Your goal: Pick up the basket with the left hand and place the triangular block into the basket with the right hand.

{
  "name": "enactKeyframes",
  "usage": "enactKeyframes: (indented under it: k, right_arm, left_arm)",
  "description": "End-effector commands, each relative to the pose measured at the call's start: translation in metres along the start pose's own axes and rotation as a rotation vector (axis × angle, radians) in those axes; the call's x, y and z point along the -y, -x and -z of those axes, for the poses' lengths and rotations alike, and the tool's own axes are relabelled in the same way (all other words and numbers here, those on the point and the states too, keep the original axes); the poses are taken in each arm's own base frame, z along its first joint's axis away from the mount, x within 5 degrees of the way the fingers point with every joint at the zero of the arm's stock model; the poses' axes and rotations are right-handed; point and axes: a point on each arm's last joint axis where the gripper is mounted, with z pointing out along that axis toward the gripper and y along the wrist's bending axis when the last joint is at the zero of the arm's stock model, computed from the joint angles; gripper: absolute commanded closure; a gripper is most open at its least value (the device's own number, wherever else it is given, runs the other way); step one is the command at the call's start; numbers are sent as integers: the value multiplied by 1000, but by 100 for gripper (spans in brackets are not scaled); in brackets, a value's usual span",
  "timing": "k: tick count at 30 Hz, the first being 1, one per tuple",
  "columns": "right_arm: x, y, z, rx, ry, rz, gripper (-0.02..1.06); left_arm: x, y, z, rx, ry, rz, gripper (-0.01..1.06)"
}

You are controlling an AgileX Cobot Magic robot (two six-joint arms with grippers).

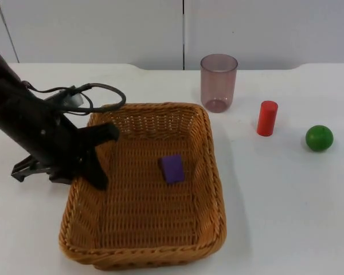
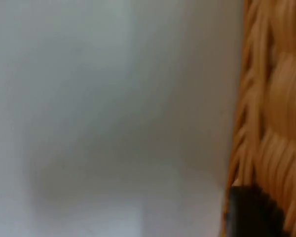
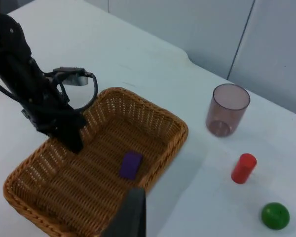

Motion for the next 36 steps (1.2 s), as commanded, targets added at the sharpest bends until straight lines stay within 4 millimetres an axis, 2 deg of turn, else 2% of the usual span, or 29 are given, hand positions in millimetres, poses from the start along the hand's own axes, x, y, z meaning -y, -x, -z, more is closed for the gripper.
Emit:
enactKeyframes:
  k: [1, 2, 3, 4, 5, 6, 8, 10, 11, 14, 16, 17, 21, 22, 23, 24, 25, 26, 30, 31, 32, 36]
  right_arm:
    - [1, -1, 1, -3, -13, 11, 15]
    - [2, -1, 1, -5, -17, 13, 15]
    - [2, -1, 1, -5, -17, 13, 15]
    - [2, -1, 1, -5, -17, 13, 15]
    - [2, -1, 1, -5, -17, 13, 15]
    - [1, -1, 1, 1, -14, 13, 15]
    - [2, 0, 3, 14, -16, 16, 15]
    - [4, 1, 6, 32, -32, 30, 15]
    - [4, 1, 6, 32, -32, 30, 15]
    - [8, 2, 13, 70, -47, 38, 15]
    - [11, 3, 20, 107, -49, 38, 15]
    - [11, 3, 20, 107, -49, 38, 15]
    - [15, 4, 35, 176, -46, 30, 15]
    - [15, 4, 35, 176, -46, 30, 15]
    - [16, 4, 39, 189, -46, 28, 15]
    - [18, 3, 44, 206, -46, 22, 15]
    - [19, 3, 47, 215, -44, 18, 15]
    - [19, 3, 47, 215, -44, 18, 15]
    - [21, -5, 53, 225, -43, 12, 15]
    - [21, -9, 52, 220, -43, 14, 15]
    - [21, -9, 52, 220, -43, 14, 15]
    - [21, -31, 49, 204, -37, 27, 15]
  left_arm:
    - [6, 0, 1, -4, -21, 1, 69]
    - [5, 0, 1, -10, -19, -5, 53]
    - [4, -1, 2, -16, -12, -20, 27]
    - [2, 0, 3, -13, 4, -39, 14]
    - [2, 0, 3, -13, 4, -39, 14]
    - [1, 1, 7, -4, 23, -62, -1]
    - [-7, 5, 23, 35, 80, -118, 0]
    - [-13, 10, 48, 93, 114, -124, 0]
    - [-13, 10, 48, 93, 114, -124, 0]
    - [-9, 13, 104, 244, 134, -131, 0]
    - [3, 7, 149, 375, 134, -159, 0]
    - [3, 7, 149, 375, 134, -159, 0]
    - [48, -24, 225, 616, 120, -305, 0]
    - [48, -24, 225, 616, 120, -305, 0]
    - [60, -34, 236, 655, 109, -343, 0]
    - [78, -52, 255, 719, 88, -404, 0]
    - [90, -65, 264, 749, 70, -449, 0]
    - [90, -65, 264, 749, 70, -449, 0]
    - [121, -116, 278, 810, 15, -636, 0]
    - [125, -126, 279, 811, 0, -663, 0]
    - [125, -126, 279, 811, 0, -663, 0]
    - [121, -165, 281, 855, -35, -700, 0]
